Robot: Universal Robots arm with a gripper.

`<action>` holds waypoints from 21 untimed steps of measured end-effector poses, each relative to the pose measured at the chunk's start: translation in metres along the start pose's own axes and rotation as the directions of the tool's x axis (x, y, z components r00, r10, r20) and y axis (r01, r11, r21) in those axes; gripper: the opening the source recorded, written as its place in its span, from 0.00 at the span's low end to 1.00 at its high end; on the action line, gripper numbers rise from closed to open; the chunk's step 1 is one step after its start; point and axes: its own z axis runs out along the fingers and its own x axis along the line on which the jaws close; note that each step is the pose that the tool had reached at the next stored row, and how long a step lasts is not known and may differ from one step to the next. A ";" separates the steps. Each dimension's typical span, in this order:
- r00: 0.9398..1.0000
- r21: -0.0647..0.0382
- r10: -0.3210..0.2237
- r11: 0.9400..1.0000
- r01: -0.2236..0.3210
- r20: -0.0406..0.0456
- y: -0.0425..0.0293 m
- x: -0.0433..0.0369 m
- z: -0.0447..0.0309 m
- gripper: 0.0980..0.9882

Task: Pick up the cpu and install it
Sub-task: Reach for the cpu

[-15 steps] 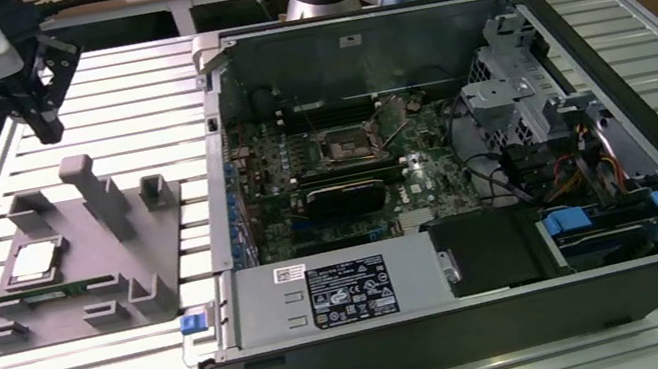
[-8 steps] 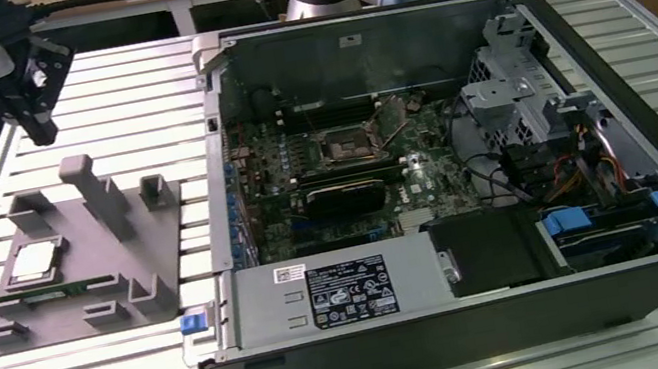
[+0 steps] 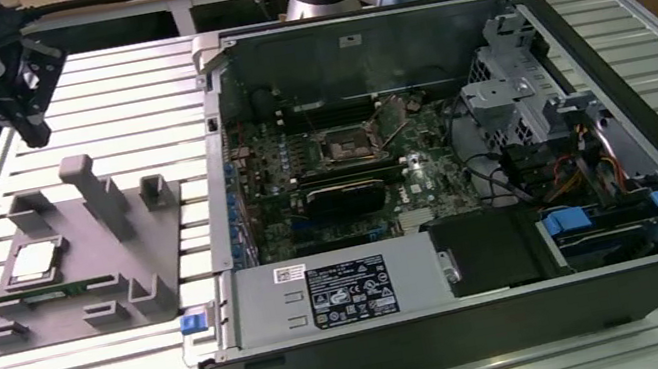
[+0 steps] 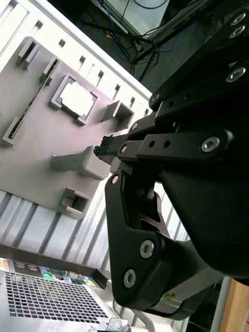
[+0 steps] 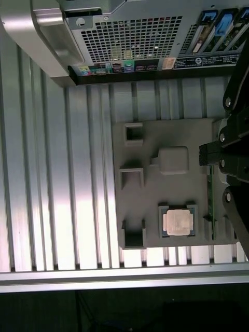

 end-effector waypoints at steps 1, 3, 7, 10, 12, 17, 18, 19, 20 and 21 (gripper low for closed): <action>1.000 0.000 0.000 1.000 0.000 0.000 -0.0001 0.0008 0.0001 0.01; 1.000 0.000 0.000 1.000 0.000 -0.001 -0.0002 0.0025 0.0003 0.01; 1.000 0.000 0.000 1.000 0.000 -0.001 -0.0004 0.0057 0.0008 0.01; 1.000 0.000 0.000 1.000 0.000 -0.002 -0.0007 0.0082 0.0011 0.01; 1.000 0.000 0.000 1.000 0.000 -0.002 -0.0008 0.0098 0.0013 0.01; 1.000 0.000 0.000 1.000 0.000 -0.002 -0.0013 0.0169 0.0021 0.01; 1.000 0.000 0.000 1.000 0.000 -0.003 -0.0016 0.0193 0.0022 0.01; 1.000 0.000 0.000 1.000 0.000 -0.003 -0.0018 0.0218 0.0024 0.01; 1.000 0.000 0.000 1.000 0.000 -0.003 -0.0020 0.0244 0.0025 0.01; 1.000 0.000 0.000 1.000 0.000 -0.003 -0.0022 0.0268 0.0027 0.01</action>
